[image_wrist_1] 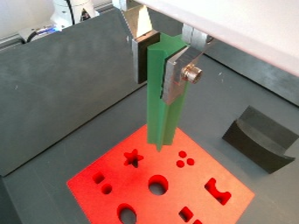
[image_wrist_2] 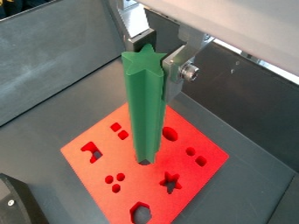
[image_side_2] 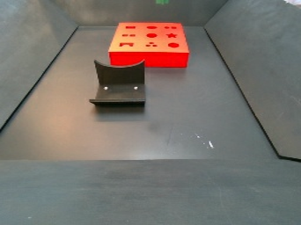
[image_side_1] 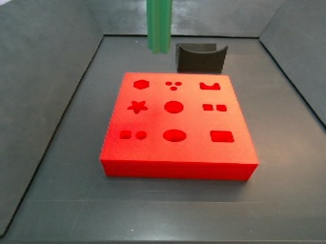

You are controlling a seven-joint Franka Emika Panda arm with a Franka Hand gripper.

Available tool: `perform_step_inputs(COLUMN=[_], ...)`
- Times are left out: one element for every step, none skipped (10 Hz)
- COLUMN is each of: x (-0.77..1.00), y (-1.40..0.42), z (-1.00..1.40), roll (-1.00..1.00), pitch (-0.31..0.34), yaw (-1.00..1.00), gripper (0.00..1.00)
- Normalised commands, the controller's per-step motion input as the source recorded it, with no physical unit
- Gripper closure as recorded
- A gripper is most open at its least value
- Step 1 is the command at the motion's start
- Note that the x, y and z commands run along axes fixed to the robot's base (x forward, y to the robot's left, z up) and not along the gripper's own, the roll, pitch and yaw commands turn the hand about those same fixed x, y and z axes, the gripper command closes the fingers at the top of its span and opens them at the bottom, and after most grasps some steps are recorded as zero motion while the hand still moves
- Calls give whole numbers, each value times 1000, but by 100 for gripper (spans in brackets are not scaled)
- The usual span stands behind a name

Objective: Insert the star object.

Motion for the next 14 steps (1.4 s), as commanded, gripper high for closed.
perform_step_inputs(x=[-491,0,0,0,0,0,-29,-117,0,0,-137,-263,-89,0], y=[-123,-91,0,0,-31,-249,-311,-243,-180,0,80,143,69,0], z=[-177,-266,-303,-354,-363,-437,-443,-537,-371,-154,-89,-283,-309,-346], roll=[6,54,0,0,-11,0,0,-59,0,0,71,66,219,186], pitch=[-99,-76,-100,-139,-191,-183,-130,-131,-46,0,0,24,186,229], yaw=[0,1000,1000,1000,1000,860,511,469,349,11,0,-17,0,0], gripper=[100,100,100,100,100,100,100,100,100,100,100,100,100,100])
